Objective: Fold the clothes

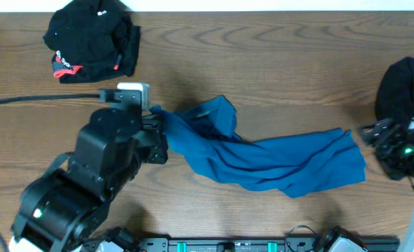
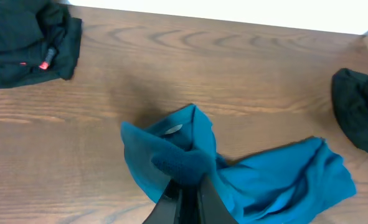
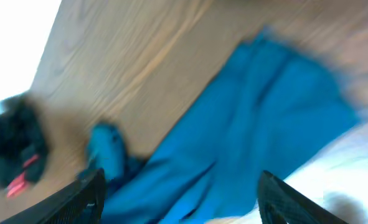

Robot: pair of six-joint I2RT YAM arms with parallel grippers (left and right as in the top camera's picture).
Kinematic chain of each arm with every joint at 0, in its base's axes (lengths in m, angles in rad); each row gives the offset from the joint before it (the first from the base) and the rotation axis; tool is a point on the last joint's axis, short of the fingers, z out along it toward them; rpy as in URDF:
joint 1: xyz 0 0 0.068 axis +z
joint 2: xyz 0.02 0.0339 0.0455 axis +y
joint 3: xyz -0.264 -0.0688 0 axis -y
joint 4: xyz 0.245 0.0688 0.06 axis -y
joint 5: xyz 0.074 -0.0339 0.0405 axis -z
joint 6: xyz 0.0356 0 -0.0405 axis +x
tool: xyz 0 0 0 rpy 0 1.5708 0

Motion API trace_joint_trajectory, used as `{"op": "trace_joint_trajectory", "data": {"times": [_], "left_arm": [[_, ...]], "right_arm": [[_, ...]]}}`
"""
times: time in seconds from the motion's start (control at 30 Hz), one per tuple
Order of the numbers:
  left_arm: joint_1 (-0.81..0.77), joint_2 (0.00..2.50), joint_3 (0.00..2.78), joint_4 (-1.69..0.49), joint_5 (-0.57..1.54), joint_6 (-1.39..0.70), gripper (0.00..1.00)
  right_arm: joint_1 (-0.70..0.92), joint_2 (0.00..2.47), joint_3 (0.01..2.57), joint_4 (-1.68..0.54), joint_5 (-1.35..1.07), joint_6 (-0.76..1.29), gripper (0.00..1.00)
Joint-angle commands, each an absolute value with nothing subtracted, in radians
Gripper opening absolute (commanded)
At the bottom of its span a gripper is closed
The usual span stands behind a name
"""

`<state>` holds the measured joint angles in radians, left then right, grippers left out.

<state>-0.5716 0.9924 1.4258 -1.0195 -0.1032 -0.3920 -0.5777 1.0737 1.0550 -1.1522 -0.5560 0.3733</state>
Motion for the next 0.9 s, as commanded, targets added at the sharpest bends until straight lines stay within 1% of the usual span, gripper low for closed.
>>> {"op": "trace_joint_trajectory", "data": {"times": [0.0, 0.07, 0.17, 0.3, 0.37, 0.47, 0.63, 0.73, 0.87], "left_arm": [[-0.573, 1.018, 1.451, -1.016, -0.129, -0.381, 0.06], [-0.573, 1.027, 1.451, -1.015, -0.129, -0.381, 0.06], [-0.573, 1.032, 1.451, -1.007, -0.130, -0.382, 0.06], [-0.573, 1.027, 1.454, -0.981, -0.122, -0.382, 0.06], [-0.579, 1.025, 1.456, -0.967, -0.112, -0.381, 0.06], [-0.609, 1.024, 1.456, -0.947, -0.113, -0.363, 0.06], [-0.622, 1.024, 1.472, -0.932, -0.152, -0.363, 0.06], [-0.622, 1.021, 1.488, -0.938, -0.234, -0.363, 0.06], [-0.622, 1.020, 1.503, -0.937, -0.353, -0.363, 0.06]], "right_arm": [[-0.575, 1.078, 0.939, -1.117, -0.902, 0.361, 0.75], [-0.574, 1.078, 0.873, -1.083, -0.982, 0.361, 0.74], [-0.561, 1.078, 0.786, -1.034, -1.011, 0.362, 0.73], [-0.469, 1.078, 0.714, -0.969, -1.007, 0.389, 0.72], [-0.393, 1.078, 0.699, -0.916, -0.982, 0.439, 0.72], [-0.238, 1.077, 0.698, -0.812, -0.861, 0.580, 0.72], [0.074, 1.080, 0.698, -0.625, -0.609, 0.830, 0.76], [0.201, 1.086, 0.698, -0.594, -0.500, 0.933, 0.79], [0.318, 1.115, 0.698, -0.595, -0.468, 1.047, 0.80]]}}
